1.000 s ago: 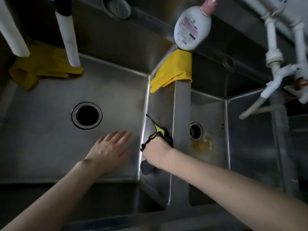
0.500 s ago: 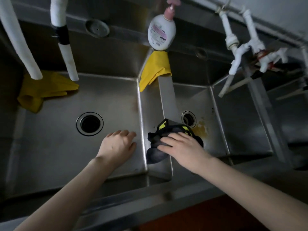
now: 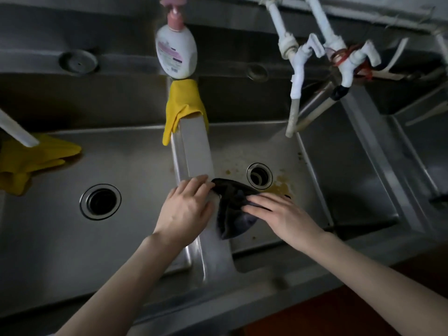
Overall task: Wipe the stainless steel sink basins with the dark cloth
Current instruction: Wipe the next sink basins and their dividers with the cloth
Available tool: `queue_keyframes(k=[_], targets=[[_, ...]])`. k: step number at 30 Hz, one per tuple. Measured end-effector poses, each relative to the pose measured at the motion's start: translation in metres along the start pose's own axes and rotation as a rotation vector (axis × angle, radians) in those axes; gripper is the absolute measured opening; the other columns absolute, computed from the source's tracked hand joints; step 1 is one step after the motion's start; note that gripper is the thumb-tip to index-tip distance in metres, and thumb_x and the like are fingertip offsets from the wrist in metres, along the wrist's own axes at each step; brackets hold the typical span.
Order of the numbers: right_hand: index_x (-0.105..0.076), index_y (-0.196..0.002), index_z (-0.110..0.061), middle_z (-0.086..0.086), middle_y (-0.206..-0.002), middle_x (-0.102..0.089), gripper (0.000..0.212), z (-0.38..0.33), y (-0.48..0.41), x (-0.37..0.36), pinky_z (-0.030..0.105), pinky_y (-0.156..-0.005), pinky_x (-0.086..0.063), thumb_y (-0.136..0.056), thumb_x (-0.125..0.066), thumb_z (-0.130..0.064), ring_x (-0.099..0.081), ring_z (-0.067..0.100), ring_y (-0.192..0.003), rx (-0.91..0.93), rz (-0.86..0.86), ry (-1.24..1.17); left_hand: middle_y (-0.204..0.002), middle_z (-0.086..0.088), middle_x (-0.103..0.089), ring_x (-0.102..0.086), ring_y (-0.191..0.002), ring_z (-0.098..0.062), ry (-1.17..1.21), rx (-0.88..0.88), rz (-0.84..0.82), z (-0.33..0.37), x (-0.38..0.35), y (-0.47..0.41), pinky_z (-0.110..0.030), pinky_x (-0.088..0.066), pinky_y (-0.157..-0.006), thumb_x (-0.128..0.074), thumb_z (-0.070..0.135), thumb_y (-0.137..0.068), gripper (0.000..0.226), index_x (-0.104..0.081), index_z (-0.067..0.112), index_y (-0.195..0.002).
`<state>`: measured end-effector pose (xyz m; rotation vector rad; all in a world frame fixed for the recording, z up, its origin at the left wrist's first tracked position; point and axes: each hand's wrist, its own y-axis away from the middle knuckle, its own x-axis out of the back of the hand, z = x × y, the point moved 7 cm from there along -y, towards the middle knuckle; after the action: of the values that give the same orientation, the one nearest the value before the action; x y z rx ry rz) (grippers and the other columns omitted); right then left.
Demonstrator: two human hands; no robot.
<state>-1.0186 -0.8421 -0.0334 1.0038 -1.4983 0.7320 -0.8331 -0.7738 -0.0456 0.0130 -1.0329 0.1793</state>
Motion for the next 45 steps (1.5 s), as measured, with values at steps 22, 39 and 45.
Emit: queue_keyframes(k=[22, 39, 45], targets=[[-0.056, -0.13, -0.015, 0.009, -0.122, -0.062, 0.041, 0.135, -0.045, -0.107, 0.042, -0.076, -0.054, -0.091, -0.051, -0.005, -0.06, 0.033, -0.103, -0.363, 0.103, -0.355, -0.155, -0.012, -0.026, -0.014, -0.147, -0.029, -0.32, 0.225, -0.078, 0.026, -0.048, -0.033, -0.048, -0.014, -0.119, -0.061, 0.031, -0.086, 0.069, -0.032, 0.012, -0.146], [-0.015, -0.151, -0.033, 0.008, -0.16, -0.007, 0.06, 0.132, -0.027, -0.209, 0.048, -0.104, -0.038, -0.099, -0.041, -0.018, -0.019, 0.037, -0.141, -0.156, -0.634, -0.141, -0.148, -0.004, -0.042, -0.019, -0.146, -0.023, -0.372, 0.09, -0.146, 0.026, -0.062, -0.078, -0.049, -0.01, -0.119, -0.051, 0.043, -0.085, 0.055, -0.049, 0.022, -0.136], [-0.004, -0.152, -0.035, 0.01, -0.16, 0.013, 0.064, 0.134, -0.019, -0.237, 0.051, -0.118, -0.005, -0.1, -0.04, -0.034, 0.013, 0.036, -0.145, 0.037, -0.593, -0.056, -0.146, -0.007, -0.044, -0.026, -0.144, -0.023, -0.264, 0.108, -0.057, 0.027, -0.055, -0.08, -0.051, -0.02, -0.117, -0.057, 0.032, -0.082, 0.049, -0.057, 0.015, -0.128]])
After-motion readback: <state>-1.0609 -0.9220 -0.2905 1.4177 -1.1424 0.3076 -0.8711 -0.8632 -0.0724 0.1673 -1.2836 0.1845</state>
